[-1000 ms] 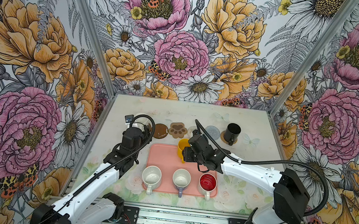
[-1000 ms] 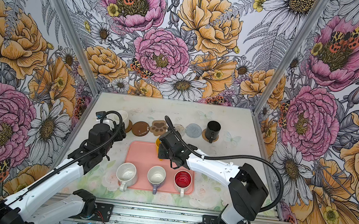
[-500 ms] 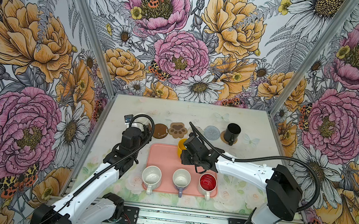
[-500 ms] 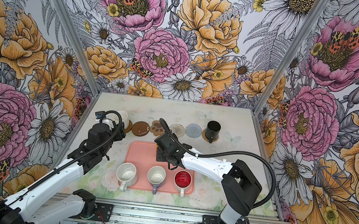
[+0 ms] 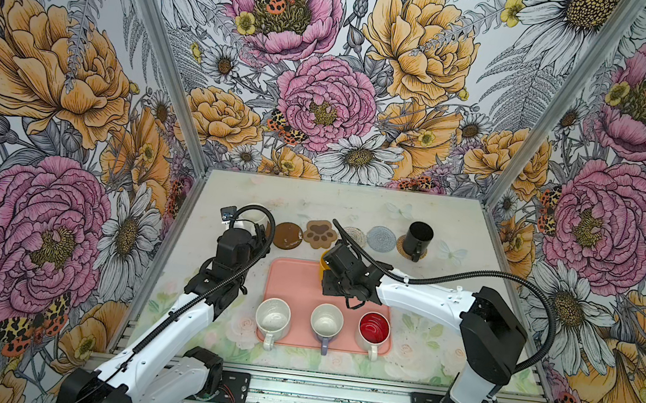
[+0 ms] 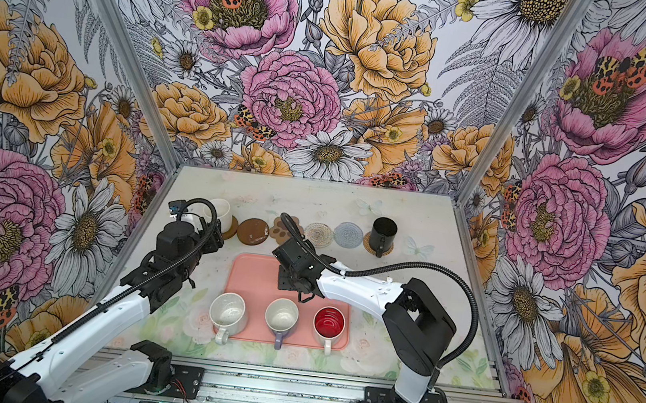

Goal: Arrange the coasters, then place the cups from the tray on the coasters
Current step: 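Lower the right gripper and close it on the yellow mug rim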

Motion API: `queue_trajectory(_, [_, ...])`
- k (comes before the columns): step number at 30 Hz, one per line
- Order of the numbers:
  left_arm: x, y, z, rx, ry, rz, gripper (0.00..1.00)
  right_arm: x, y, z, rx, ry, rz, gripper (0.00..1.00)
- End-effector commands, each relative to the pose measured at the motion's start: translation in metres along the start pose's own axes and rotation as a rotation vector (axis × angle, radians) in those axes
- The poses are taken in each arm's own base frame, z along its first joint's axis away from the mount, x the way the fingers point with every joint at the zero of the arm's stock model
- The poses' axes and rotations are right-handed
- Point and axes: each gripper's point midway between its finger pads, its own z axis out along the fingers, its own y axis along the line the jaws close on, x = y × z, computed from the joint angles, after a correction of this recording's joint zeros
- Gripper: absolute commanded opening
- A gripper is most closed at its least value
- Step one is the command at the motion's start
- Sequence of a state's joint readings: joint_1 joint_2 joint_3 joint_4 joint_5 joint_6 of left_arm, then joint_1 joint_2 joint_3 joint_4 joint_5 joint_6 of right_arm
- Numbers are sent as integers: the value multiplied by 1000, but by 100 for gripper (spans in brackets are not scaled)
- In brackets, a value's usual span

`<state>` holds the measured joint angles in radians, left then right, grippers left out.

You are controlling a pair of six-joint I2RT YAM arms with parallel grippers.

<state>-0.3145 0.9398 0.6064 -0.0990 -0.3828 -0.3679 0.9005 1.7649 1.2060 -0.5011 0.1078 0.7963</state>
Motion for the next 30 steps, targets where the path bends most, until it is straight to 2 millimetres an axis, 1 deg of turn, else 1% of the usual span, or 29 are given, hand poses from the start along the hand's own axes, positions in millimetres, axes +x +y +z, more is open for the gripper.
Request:
queue_trajectory(1, [1, 0, 1, 18, -7, -23, 75, -7, -5, 4, 24, 0, 35, 53])
queue_trajectory(11, [2, 4, 2, 17, -5, -34, 75, -11, -20, 7, 68, -2, 54, 51])
queue_trajectory(18, [2, 5, 3, 15, -4, -35, 75, -16, -13, 11, 57, 3, 40, 49])
queue_trajectory(23, [2, 7, 3, 11, -5, -37, 75, -19, -12, 13, 66, 5, 30, 47])
queue_trajectory(27, [2, 8, 3, 10, -4, -39, 75, -18, -14, 14, 76, 9, 30, 45])
queue_trajectory(30, [3, 8, 4, 10, -2, -39, 75, -17, -15, 16, 80, 16, 30, 40])
